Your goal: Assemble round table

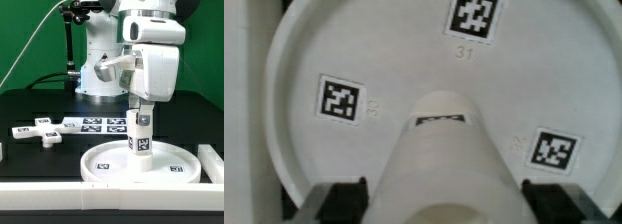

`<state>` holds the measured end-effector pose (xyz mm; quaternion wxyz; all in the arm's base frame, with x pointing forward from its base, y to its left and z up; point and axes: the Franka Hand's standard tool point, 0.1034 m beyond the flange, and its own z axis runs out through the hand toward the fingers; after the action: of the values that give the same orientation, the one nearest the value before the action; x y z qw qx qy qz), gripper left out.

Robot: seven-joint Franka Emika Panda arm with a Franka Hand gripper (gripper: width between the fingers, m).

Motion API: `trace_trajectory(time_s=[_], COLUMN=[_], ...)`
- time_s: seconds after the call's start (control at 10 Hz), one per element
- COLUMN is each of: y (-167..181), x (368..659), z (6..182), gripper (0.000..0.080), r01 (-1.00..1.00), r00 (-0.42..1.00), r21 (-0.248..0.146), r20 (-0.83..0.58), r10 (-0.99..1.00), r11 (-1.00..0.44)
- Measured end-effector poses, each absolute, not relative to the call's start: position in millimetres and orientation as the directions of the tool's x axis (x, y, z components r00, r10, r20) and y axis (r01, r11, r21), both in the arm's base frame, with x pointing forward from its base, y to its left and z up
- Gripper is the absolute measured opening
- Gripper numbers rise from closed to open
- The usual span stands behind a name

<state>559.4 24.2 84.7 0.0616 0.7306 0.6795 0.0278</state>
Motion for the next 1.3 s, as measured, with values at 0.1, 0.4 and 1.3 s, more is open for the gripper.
trace_trajectory(time_s=[0.1, 0.4, 1.3], y=[28.4, 33.9, 36.4], x=[558.6, 557.6, 550.0], z=[84.4, 84.1, 79.4], gripper=[0.0414, 0.0415, 0.0414], r01=[0.962, 0.864, 0.066], r00=[0.246, 0.491, 0.996], r21=[0.13, 0.122, -0.049], r20=[-0.019, 0.011, 0.064], r10=[0.969, 0.871, 0.062], r11=[-0.241, -0.489, -0.997])
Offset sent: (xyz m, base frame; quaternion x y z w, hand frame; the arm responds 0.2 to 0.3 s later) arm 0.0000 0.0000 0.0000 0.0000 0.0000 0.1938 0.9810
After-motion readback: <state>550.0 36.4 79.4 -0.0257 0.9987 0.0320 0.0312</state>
